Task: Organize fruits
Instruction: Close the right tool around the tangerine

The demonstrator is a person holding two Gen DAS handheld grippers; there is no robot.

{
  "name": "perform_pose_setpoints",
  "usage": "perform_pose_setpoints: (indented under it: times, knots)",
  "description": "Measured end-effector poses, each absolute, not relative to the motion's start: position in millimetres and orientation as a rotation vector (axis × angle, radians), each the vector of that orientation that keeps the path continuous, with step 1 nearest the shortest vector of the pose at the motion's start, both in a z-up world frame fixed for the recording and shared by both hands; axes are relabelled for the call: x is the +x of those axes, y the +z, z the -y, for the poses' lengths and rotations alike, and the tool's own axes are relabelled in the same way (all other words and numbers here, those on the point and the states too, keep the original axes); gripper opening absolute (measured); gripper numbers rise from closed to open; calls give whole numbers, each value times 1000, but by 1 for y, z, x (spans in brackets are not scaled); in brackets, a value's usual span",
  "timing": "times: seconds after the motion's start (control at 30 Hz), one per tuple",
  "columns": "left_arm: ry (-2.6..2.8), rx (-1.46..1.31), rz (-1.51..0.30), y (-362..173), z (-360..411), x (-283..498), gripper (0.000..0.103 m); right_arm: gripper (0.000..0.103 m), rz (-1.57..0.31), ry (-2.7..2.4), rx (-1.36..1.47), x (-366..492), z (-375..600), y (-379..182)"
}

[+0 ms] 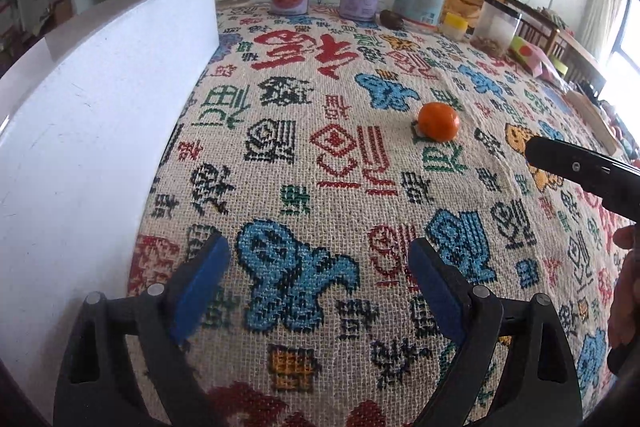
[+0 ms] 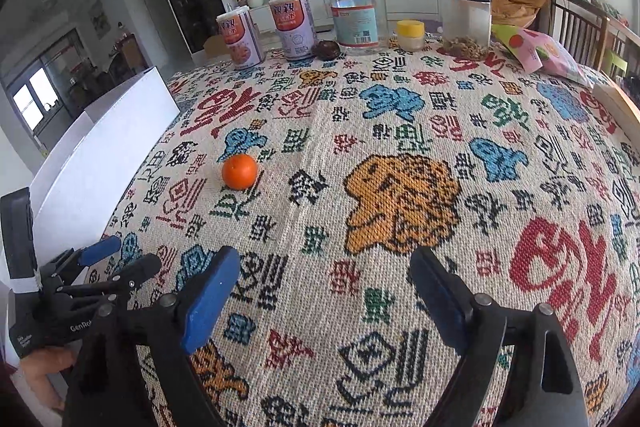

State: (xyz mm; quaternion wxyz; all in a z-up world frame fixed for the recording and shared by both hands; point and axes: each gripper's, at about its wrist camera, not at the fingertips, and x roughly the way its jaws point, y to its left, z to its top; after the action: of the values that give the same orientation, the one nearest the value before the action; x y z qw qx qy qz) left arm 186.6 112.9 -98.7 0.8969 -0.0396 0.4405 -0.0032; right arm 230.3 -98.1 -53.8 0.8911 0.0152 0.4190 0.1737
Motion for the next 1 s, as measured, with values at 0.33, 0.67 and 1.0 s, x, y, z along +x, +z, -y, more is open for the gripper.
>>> perform_pose_setpoints:
  times: [0.33, 0.67, 1.0]
  knots:
    - [10, -41, -924, -101, -107, 188, 93, 44, -941, 451, -102, 283, 6, -83]
    - [14, -25, -929, -101, -104, 190, 94, 30, -875, 343, -50, 245, 76, -56]
    - [16, -21, -929, -101, -104, 190, 95, 30, -904, 60, -87, 201, 230, -63]
